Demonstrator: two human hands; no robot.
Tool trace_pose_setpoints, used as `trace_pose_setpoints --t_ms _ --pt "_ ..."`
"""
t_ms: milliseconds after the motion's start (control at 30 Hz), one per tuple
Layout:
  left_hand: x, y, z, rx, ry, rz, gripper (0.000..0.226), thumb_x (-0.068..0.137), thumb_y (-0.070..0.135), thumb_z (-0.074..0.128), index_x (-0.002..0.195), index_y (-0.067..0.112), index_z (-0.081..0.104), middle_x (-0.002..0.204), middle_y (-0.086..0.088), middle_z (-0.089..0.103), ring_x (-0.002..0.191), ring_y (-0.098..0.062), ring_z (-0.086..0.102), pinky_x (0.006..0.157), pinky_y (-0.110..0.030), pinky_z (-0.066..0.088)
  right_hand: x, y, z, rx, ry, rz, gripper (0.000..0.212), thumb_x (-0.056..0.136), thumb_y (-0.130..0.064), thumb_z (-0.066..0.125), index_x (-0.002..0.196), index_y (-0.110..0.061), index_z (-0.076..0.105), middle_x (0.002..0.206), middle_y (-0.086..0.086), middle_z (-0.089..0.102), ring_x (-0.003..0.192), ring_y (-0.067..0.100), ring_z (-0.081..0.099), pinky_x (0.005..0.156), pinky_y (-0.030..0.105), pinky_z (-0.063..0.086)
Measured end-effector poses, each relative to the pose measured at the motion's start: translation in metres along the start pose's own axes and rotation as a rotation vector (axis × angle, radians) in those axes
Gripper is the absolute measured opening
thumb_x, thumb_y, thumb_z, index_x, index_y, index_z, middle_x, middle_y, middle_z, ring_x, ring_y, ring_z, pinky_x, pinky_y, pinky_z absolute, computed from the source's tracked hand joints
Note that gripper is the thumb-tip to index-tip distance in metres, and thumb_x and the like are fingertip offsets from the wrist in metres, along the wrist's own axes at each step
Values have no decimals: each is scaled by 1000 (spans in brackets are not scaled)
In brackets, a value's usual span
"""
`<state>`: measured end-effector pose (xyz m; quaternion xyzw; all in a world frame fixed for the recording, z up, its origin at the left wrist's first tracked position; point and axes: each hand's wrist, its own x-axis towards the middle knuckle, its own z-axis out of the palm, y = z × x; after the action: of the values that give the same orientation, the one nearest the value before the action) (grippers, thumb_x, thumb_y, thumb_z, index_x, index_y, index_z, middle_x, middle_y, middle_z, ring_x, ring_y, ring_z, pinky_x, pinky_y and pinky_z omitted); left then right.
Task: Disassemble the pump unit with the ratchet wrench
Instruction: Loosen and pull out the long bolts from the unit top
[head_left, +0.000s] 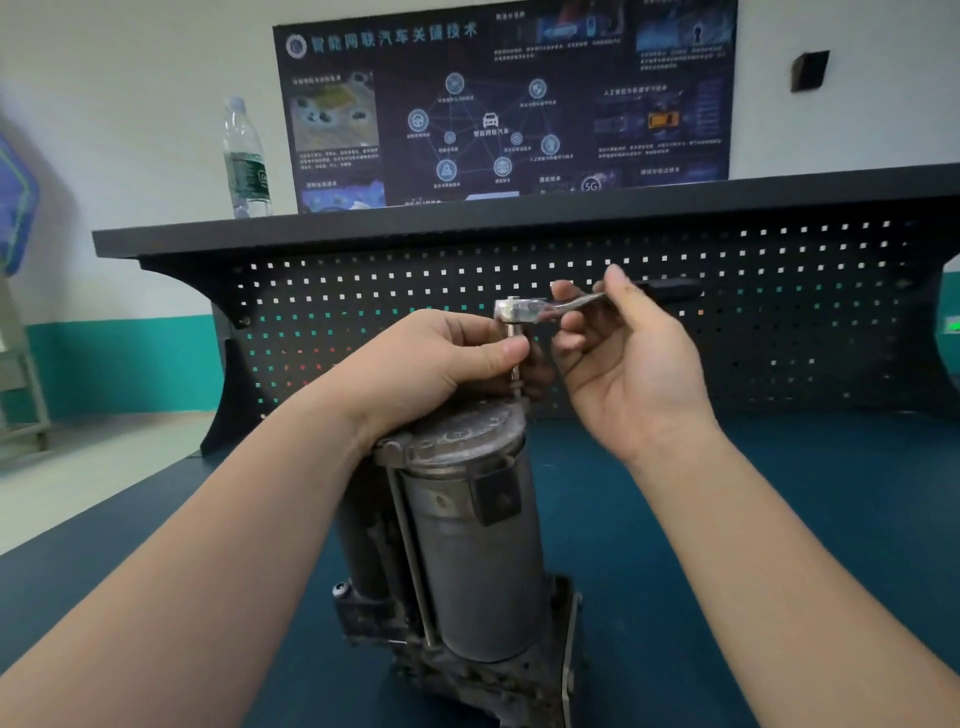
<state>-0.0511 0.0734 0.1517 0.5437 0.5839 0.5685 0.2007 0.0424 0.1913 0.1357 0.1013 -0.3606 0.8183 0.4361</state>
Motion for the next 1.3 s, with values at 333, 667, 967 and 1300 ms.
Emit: trace_pose_setpoints --t_ms 333,667,967,1300 --pt "-2 0 -2 -19 -23 39 19 70 21 65 84 16 76 85 -1 75 81 -10 70 81 -20 55 -14 10 -3 -774 -392 -960 9 97 -22 52 91 -19 45 79 17 64 62 26 65 57 39 53" --pt "0 1 0 45 46 8 17 71 23 64 79 13 74 77 -2 75 72 -9 71 67 -16 54 -12 8 0 -441 -132 -594 13 99 -19 51 89 -11 51 75 9 68 54 15 60 52 26 49" --pt "0 0 0 3 -31 18 22 74 18 61 92 8 71 83 -3 75 80 -11 71 73 -17 54 -10 0 5 -246 -120 -315 15 100 -15 48 85 -10 49 69 10 67 47 13 57 43 23 43" --pt "1 2 -1 160 25 43 4 63 25 74 63 22 77 69 5 73 67 -3 66 66 -15 53 -18 4 -1 -934 -486 -1086 9 93 -13 58 92 -7 53 77 17 64 60 28 66 56 41 54"
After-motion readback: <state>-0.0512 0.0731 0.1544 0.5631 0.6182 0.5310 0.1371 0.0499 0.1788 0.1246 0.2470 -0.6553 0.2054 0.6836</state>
